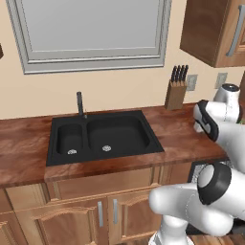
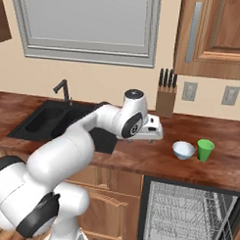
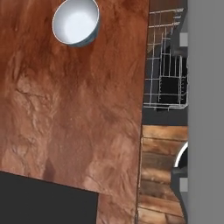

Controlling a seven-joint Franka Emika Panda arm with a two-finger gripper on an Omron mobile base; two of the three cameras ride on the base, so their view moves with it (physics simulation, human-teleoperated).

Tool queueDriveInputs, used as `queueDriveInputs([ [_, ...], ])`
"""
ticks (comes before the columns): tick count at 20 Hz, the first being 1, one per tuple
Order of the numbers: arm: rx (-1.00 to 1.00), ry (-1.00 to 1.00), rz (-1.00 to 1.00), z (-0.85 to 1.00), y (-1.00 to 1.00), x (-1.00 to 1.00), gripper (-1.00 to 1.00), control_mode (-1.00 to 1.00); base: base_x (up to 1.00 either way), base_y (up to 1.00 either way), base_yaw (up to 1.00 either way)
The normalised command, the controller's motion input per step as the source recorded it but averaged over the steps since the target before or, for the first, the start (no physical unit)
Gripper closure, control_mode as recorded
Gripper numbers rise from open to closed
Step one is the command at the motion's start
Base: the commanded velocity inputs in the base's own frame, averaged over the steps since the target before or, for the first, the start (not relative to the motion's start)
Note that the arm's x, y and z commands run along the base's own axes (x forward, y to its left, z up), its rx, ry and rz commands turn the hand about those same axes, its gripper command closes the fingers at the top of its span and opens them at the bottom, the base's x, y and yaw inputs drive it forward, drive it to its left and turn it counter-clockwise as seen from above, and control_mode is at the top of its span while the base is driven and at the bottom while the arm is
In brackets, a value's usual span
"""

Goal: Pick up the cup and bowl from the counter, place them in the dishwasher, and close the dishwasher door.

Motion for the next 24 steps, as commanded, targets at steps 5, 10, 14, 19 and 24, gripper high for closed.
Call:
queueDriveInputs([
  [5, 0.00, 0.00, 0.00, 0.00, -0.58, 0.31, -1.00, -1.00, 0.00, 0.00, 0.00],
  [10, 0.00, 0.00, 0.00, 0.00, -0.53, 0.34, -1.00, -1.00, 0.00, 0.00, 0.00],
  [14, 0.00, 0.00, 0.00, 0.00, -0.53, 0.32, -1.00, -1.00, 0.00, 0.00, 0.00],
  [19, 0.00, 0.00, 0.00, -0.01, -0.45, 0.27, -1.00, -1.00, 0.00, 0.00, 0.00],
  [24, 0.00, 0.00, 0.00, -0.12, -0.40, 0.29, -1.00, -1.00, 0.00, 0.00, 0.00],
])
